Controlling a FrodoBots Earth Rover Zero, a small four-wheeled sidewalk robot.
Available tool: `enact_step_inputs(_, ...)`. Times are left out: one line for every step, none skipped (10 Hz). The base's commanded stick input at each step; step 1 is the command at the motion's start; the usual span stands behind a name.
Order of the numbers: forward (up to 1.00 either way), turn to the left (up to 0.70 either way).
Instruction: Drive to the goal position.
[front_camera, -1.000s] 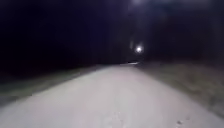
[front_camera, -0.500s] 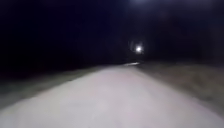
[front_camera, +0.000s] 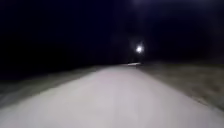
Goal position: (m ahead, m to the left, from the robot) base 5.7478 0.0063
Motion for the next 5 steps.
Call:
enact_step_inputs(1.0, 0.0)
enact_step_inputs(1.0, 0.0)
enact_step_inputs(1.0, 0.0)
enact_step_inputs(1.0, 0.0)
enact_step_inputs(1.0, 0.0)
